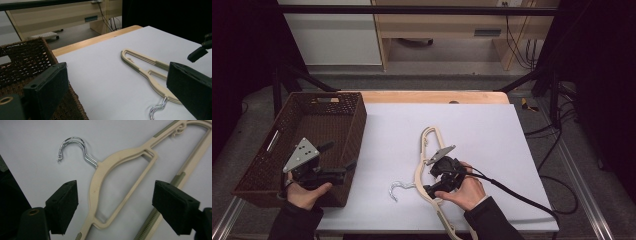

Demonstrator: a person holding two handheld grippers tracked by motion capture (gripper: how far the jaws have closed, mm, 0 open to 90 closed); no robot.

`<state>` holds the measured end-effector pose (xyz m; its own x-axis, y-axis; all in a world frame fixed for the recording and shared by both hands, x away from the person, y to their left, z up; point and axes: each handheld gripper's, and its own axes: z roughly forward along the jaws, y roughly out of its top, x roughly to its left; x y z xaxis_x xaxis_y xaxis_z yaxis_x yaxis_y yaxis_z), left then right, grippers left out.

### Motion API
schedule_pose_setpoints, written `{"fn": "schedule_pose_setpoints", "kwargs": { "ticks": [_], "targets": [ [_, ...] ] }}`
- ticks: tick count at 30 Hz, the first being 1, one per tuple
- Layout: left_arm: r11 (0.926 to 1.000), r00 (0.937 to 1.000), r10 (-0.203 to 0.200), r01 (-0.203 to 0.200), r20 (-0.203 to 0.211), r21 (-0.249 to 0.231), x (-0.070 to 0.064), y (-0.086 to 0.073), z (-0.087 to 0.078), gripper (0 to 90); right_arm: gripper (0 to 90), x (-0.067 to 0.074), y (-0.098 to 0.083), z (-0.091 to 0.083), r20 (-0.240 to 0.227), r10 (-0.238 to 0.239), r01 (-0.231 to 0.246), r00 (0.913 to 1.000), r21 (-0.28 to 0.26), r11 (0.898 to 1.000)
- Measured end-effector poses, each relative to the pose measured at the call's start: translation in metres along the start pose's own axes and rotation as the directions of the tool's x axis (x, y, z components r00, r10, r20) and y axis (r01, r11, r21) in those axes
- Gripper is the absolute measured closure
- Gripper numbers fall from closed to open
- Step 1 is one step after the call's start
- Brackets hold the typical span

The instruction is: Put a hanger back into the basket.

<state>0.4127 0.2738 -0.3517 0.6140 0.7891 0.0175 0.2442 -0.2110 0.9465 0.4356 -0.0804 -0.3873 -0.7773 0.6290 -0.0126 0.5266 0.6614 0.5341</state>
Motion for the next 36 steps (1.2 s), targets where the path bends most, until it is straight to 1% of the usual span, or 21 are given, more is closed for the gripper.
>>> {"fn": "schedule_pose_setpoints", "kwargs": {
  "ticks": [3, 4, 9, 10, 14, 15, 16, 17, 18, 19, 20, 21, 25, 26, 28, 29, 32, 33, 34, 35, 36],
  "targets": [
    [1.0, 1.0, 0.002, -0.002, 0.001, 0.004, -0.001, 0.0, 0.001, 3.7, 24.6, 0.002, 0.002, 0.009, -0.02, 0.001, 0.0, 0.9998, 0.032, 0.999],
    [1.0, 1.0, 0.002, -0.002, 0.002, 0.006, -0.001, 0.0, 0.002, 3.7, 25.1, 0.003, 0.002, 0.012, -0.018, -0.01, 0.011, 0.9998, 0.048, 0.999],
    [0.9999, 1.0, 0.007, -0.007, 0.006, 0.009, -0.002, -0.001, 0.002, 3.7, 28.8, 0.007, 0.007, 0.024, -0.045, -0.02, 0.024, 0.9988, 0.085, 0.996],
    [0.9999, 0.9999, 0.01, -0.01, 0.006, 0.011, -0.002, -0.001, 0.003, 3.7, 29.0, 0.007, 0.008, 0.026, -0.047, -0.033, 0.037, 0.9983, 0.091, 0.995],
    [0.9998, 0.9999, 0.01, -0.011, 0.008, 0.015, -0.003, -0.001, 0.003, 3.7, 33.6, 0.009, 0.012, 0.035, -0.065, -0.034, 0.042, 0.9973, 0.13, 0.991],
    [0.9998, 0.9999, 0.01, -0.011, 0.008, 0.015, -0.003, -0.001, 0.003, 3.7, 33.6, 0.009, 0.012, 0.035, -0.065, -0.034, 0.042, 0.9973, 0.13, 0.991],
    [0.9998, 0.9999, 0.01, -0.011, 0.008, 0.015, -0.003, -0.001, 0.003, 3.7, 35.4, 0.009, 0.013, 0.039, -0.078, -0.032, 0.044, 0.9964, 0.157, 0.987],
    [0.9998, 0.9999, 0.01, -0.01, 0.008, 0.014, -0.003, -0.001, 0.003, 3.7, 36.1, 0.009, 0.013, 0.041, -0.079, -0.035, 0.047, 0.9963, 0.166, 0.985],
    [0.9998, 0.9999, 0.009, -0.009, 0.009, 0.015, -0.003, -0.001, 0.003, 3.7, 37.2, 0.01, 0.013, 0.042, -0.08, -0.023, 0.037, 0.9966, 0.182, 0.983],
    [0.9998, 0.9999, 0.009, -0.009, 0.009, 0.015, -0.003, -0.001, 0.003, 3.7, 39.0, 0.009, 0.013, 0.044, -0.086, -0.036, 0.052, 0.9956, 0.185, 0.981],
    [0.9998, 0.9999, 0.011, -0.011, 0.01, 0.016, -0.003, -0.001, 0.004, 3.7, 39.0, 0.009, 0.013, 0.044, -0.086, -0.036, 0.052, 0.9956, 0.185, 0.981],
    [0.9998, 0.9999, 0.012, -0.012, 0.009, 0.017, -0.003, -0.001, 0.004, 3.7, 41.3, 0.009, 0.013, 0.047, -0.094, -0.028, 0.046, 0.9952, 0.203, 0.978],
    [0.9998, 0.9999, 0.011, -0.011, 0.01, 0.016, -0.003, -0.001, 0.004, 3.7, 45.9, 0.008, 0.013, 0.053, -0.094, -0.024, 0.045, 0.9952, 0.225, 0.973],
    [0.9998, 0.9999, 0.012, -0.012, 0.009, 0.016, -0.003, -0.001, 0.004, 3.7, 46.8, 0.009, 0.014, 0.054, -0.099, -0.013, 0.036, 0.995, 0.236, 0.971],
    [0.9998, 0.9999, 0.012, -0.012, 0.01, 0.017, -0.004, -0.001, 0.004, 3.7, 48.3, 0.008, 0.014, 0.058, -0.108, -0.025, 0.051, 0.9939, 0.245, 0.968],
    [0.9998, 0.9999, 0.013, -0.013, 0.009, 0.017, -0.004, -0.001, 0.004, 3.7, 49.9, 0.009, 0.014, 0.059, -0.109, -0.012, 0.04, 0.994, 0.253, 0.967],
    [0.9998, 0.9999, 0.013, -0.013, 0.01, 0.017, -0.004, -0.001, 0.004, 3.8, 54.1, 0.008, 0.015, 0.063, -0.119, -0.026, 0.057, 0.9926, 0.26, 0.964],
    [0.9998, 0.9999, 0.012, -0.012, 0.01, 0.017, -0.004, -0.001, 0.004, 3.8, 55.1, 0.008, 0.016, 0.063, -0.118, -0.01, 0.041, 0.993, 0.268, 0.963],
    [0.9998, 0.9999, 0.012, -0.012, 0.01, 0.018, -0.004, -0.001, 0.004, 3.8, 55.7, 0.007, 0.016, 0.065, -0.129, -0.02, 0.055, 0.9914, 0.268, 0.962],
    [0.9997, 0.9999, 0.012, -0.013, 0.011, 0.019, -0.004, -0.001, 0.004, 3.8, 56.5, 0.008, 0.017, 0.066, -0.127, -0.011, 0.046, 0.9918, 0.276, 0.96],
    [0.9997, 0.9999, 0.013, -0.013, 0.011, 0.019, -0.004, -0.001, 0.005, 3.8, 57.1, 0.008, 0.017, 0.066, -0.13, -0.013, 0.049, 0.9914, 0.278, 0.959]
  ]
}}
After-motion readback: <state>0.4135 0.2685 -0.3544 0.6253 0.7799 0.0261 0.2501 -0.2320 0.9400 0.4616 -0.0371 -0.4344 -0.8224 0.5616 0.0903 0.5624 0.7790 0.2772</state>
